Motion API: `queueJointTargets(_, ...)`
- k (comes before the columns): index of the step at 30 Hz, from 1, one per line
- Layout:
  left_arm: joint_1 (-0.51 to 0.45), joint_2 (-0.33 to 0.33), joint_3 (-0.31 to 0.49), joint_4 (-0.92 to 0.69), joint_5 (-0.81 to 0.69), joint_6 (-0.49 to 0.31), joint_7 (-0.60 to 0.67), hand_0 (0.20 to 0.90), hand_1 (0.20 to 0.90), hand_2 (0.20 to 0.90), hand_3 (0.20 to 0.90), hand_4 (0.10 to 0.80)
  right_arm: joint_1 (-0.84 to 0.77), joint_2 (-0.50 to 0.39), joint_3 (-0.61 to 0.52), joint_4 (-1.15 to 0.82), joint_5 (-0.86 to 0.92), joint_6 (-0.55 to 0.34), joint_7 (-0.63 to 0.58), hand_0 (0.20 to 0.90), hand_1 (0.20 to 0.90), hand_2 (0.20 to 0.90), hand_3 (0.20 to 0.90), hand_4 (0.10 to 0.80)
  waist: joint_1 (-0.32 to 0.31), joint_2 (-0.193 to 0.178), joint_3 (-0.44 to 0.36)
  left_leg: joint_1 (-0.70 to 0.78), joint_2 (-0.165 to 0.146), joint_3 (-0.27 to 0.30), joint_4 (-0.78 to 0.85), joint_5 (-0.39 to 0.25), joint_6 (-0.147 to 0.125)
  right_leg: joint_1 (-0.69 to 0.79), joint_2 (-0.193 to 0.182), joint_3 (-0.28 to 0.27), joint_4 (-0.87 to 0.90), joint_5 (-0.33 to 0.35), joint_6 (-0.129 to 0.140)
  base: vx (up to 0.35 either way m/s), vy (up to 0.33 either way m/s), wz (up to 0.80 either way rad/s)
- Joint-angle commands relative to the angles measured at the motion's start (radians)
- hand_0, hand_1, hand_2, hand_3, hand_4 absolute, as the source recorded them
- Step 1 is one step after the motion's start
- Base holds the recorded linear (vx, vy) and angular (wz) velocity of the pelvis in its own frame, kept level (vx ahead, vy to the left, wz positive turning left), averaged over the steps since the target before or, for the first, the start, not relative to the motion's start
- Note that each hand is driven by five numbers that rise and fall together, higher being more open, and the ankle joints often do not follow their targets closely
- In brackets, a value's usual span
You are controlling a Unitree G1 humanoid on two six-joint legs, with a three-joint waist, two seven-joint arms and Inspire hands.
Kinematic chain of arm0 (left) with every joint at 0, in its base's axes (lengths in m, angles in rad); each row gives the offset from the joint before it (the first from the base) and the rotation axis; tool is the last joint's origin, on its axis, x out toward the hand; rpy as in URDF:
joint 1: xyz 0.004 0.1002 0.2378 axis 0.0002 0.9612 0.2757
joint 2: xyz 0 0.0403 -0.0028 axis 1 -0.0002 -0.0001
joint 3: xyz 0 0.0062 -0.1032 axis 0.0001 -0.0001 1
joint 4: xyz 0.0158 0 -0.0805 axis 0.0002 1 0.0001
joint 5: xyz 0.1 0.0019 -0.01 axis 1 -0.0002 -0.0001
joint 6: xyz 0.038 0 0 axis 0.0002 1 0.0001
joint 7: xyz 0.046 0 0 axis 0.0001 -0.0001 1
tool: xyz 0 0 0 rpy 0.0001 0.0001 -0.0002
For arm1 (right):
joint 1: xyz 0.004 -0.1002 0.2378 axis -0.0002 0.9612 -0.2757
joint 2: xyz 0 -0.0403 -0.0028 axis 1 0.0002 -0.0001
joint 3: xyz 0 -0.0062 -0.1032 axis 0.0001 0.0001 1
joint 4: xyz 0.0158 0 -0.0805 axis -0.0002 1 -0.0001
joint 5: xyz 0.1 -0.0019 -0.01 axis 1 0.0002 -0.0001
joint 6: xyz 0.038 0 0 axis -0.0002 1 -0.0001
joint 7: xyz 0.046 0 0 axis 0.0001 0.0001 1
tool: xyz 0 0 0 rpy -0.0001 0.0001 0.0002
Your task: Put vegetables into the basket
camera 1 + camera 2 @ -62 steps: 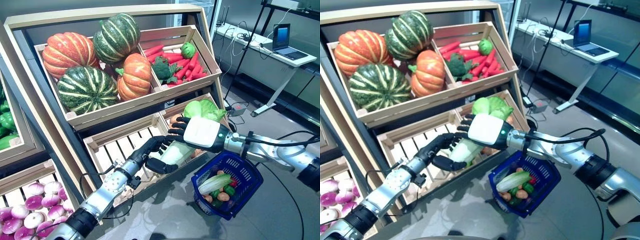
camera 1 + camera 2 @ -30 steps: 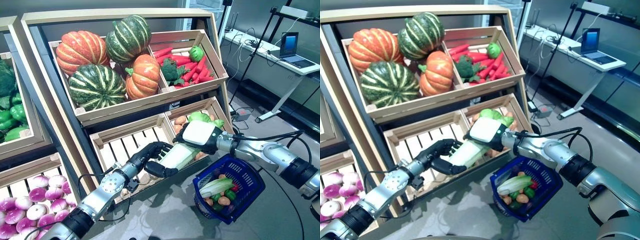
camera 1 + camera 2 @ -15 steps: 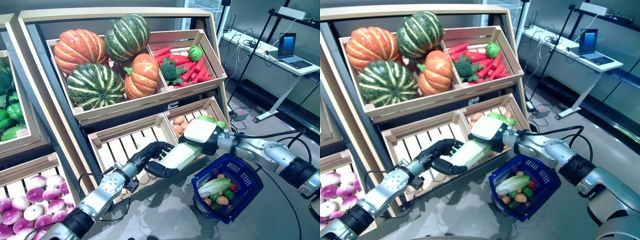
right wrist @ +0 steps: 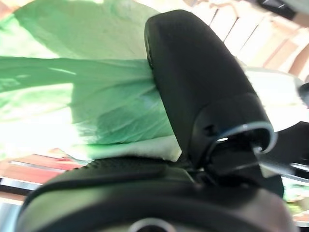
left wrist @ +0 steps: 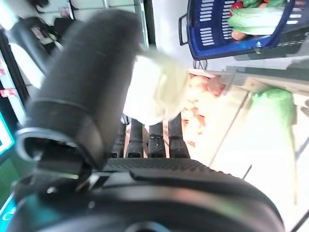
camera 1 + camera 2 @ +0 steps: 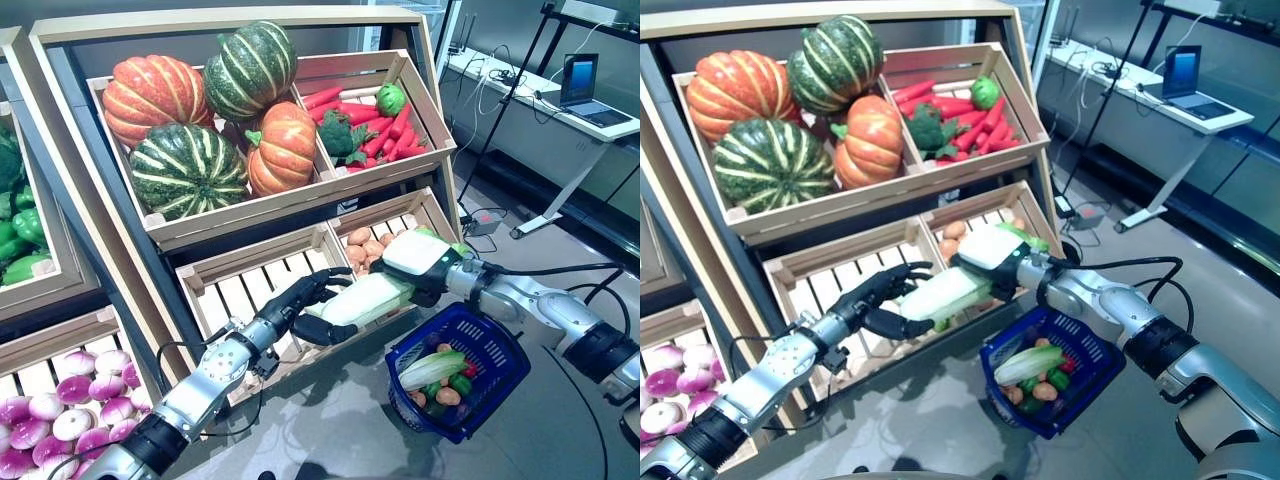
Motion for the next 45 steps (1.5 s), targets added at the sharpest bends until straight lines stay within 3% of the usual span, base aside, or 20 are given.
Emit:
queueJointTargets(1, -0.130, -0.003, 0.089, -0.111, 0.012, -0.100, 0.025, 0.900, 0.900, 0.900, 0.900, 0.800, -0.022, -0.133, -0.040, 0.055, -0.004, 0.108, 0.013, 0.300, 0.300, 0.300, 0.300, 0.400, -0.002, -0.010, -0.055, 0.007, -0.039, 0.063, 0.001, -0.076, 0.041, -0.008, -0.006, 0.025, 0.008, 0.002, -0.017, 0.000, 0.000, 0.00)
queueJointTargets(10, -0.110, 0.003, 0.103, -0.075, 0.039, -0.063, 0.026, 0.900, 0.900, 0.900, 0.900, 0.800, 0.035, -0.144, -0.059, 0.112, -0.034, 0.130, 0.036, 0.300, 0.300, 0.300, 0.300, 0.400, -0.012, -0.008, -0.051, 0.011, -0.034, 0.080, 0.001, -0.075, 0.039, -0.010, -0.002, 0.030, 0.008, 0.002, -0.019, 0.002, -0.007, -0.04)
queueJointTargets(18, -0.093, -0.012, 0.114, -0.049, 0.092, -0.048, 0.051, 0.900, 0.900, 0.900, 0.900, 0.800, 0.119, -0.128, -0.118, 0.257, 0.047, 0.210, 0.066, 0.300, 0.300, 0.300, 0.300, 0.400, -0.025, -0.007, -0.041, 0.017, -0.024, 0.097, 0.001, -0.073, 0.037, -0.011, 0.009, 0.037, 0.010, 0.000, -0.025, 0.002, -0.008, -0.01)
queueJointTargets(23, -0.084, -0.021, 0.119, -0.033, 0.123, -0.044, 0.055, 0.900, 0.900, 0.900, 0.900, 0.800, 0.212, -0.083, -0.251, 0.381, 0.264, 0.266, 0.040, 0.300, 0.300, 0.300, 0.300, 0.400, -0.037, -0.004, -0.033, 0.020, -0.018, 0.106, 0.001, -0.072, 0.036, -0.011, 0.017, 0.046, 0.012, -0.001, -0.028, 0.012, -0.010, -0.01)
queueJointTargets(25, -0.062, -0.045, 0.136, -0.009, 0.142, -0.039, 0.059, 0.900, 0.900, 0.900, 0.900, 0.800, 0.303, -0.027, -0.400, 0.466, 0.447, 0.273, 0.028, 0.300, 0.300, 0.300, 0.300, 0.400, -0.049, 0.001, -0.028, 0.025, -0.014, 0.113, 0.001, -0.073, 0.034, -0.010, 0.021, 0.049, 0.009, 0.000, -0.027, 0.057, -0.025, -0.07)
queueJointTargets(27, -0.049, -0.054, 0.145, 0.003, 0.134, -0.031, 0.055, 0.900, 0.900, 0.900, 0.900, 0.800, 0.346, -0.007, -0.462, 0.483, 0.499, 0.265, 0.022, 0.300, 0.300, 0.300, 0.300, 0.400, -0.053, 0.003, -0.026, 0.028, -0.013, 0.117, 0.001, -0.074, 0.033, -0.009, 0.023, 0.051, 0.007, 0.001, -0.026, 0.048, -0.017, -0.08)
queueJointTargets(33, 0.053, -0.154, 0.181, 0.116, -0.140, 0.078, -0.033, 0.900, 0.900, 0.900, 0.900, 0.800, 0.493, 0.096, -0.663, 0.478, 0.707, 0.246, -0.013, 0.300, 0.300, 0.300, 0.300, 0.400, -0.070, 0.010, -0.017, 0.037, -0.011, 0.139, 0.001, -0.076, 0.033, -0.016, 0.027, 0.055, 0.002, 0.011, -0.024, 0.044, -0.062, -0.14)
queueJointTargets(35, 0.095, -0.197, 0.200, 0.167, -0.212, 0.096, -0.045, 0.900, 0.900, 0.900, 0.900, 0.800, 0.504, 0.138, -0.699, 0.453, 0.769, 0.252, -0.020, 0.300, 0.300, 0.300, 0.300, 0.400, -0.065, 0.011, -0.012, 0.037, -0.006, 0.153, 0.001, -0.073, 0.029, -0.020, 0.014, 0.017, 0.002, 0.020, -0.018, -0.031, -0.133, -0.20)
queueJointTargets(37, 0.115, -0.219, 0.228, 0.211, -0.248, 0.096, -0.031, 0.900, 0.900, 0.900, 0.900, 0.800, 0.461, 0.180, -0.703, 0.450, 0.826, 0.247, -0.021, 0.300, 0.300, 0.300, 0.300, 0.400, -0.043, 0.013, -0.001, 0.042, 0.006, 0.191, 0.001, -0.061, 0.022, -0.019, -0.011, -0.068, 0.002, 0.036, -0.011, -0.070, -0.195, -0.46)
queueJointTargets(40, 0.101, -0.229, 0.261, 0.255, -0.302, 0.134, -0.010, 0.900, 0.900, 0.900, 0.900, 0.800, 0.388, 0.203, -0.682, 0.475, 0.876, 0.239, -0.034, 0.300, 0.300, 0.300, 0.300, 0.400, -0.039, 0.018, 0.027, 0.066, 0.028, 0.223, 0.040, -0.069, 0.020, -0.021, 0.000, -0.044, 0.014, 0.027, -0.031, -0.013, -0.214, -0.83)
queueJointTargets(41, 0.084, -0.238, 0.278, 0.267, -0.344, 0.158, 0.005, 0.900, 0.900, 0.900, 0.900, 0.800, 0.344, 0.208, -0.669, 0.498, 0.930, 0.230, -0.031, 0.300, 0.300, 0.300, 0.300, 0.400, -0.035, 0.011, 0.041, 0.030, 0.062, 0.226, 0.167, -0.090, 0.009, -0.020, 0.004, -0.031, 0.023, 0.026, -0.057, 0.002, -0.188, -0.35)
queueJointTargets(42, 0.084, -0.243, 0.284, 0.264, -0.350, 0.156, 0.011, 0.900, 0.900, 0.900, 0.900, 0.800, 0.336, 0.212, -0.667, 0.501, 0.942, 0.223, -0.034, 0.300, 0.300, 0.300, 0.300, 0.400, -0.027, 0.006, 0.052, -0.002, 0.071, 0.203, 0.261, -0.088, 0.004, -0.020, 0.006, -0.024, 0.029, 0.025, -0.068, 0.008, -0.239, -0.26)
queueJointTargets(43, 0.087, -0.255, 0.297, 0.252, -0.354, 0.149, 0.016, 0.900, 0.900, 0.900, 0.900, 0.800, 0.327, 0.223, -0.655, 0.500, 0.956, 0.204, -0.048, 0.300, 0.300, 0.300, 0.300, 0.400, -0.008, 0.006, 0.079, -0.088, 0.075, 0.131, 0.410, -0.064, -0.008, -0.016, 0.016, -0.011, 0.040, 0.023, -0.088, 0.023, -0.109, -0.26)
queueJointTargets(45, 0.099, -0.264, 0.322, 0.211, -0.366, 0.157, 0.022, 0.900, 0.900, 0.900, 0.900, 0.800, 0.321, 0.234, -0.642, 0.491, 0.980, 0.189, -0.072, 0.300, 0.300, 0.300, 0.300, 0.400, 0.023, 0.010, 0.108, -0.138, 0.019, 0.060, 0.387, -0.069, 0.004, -0.007, 0.008, 0.009, 0.061, 0.017, -0.084, 0.042, 0.029, -0.37)
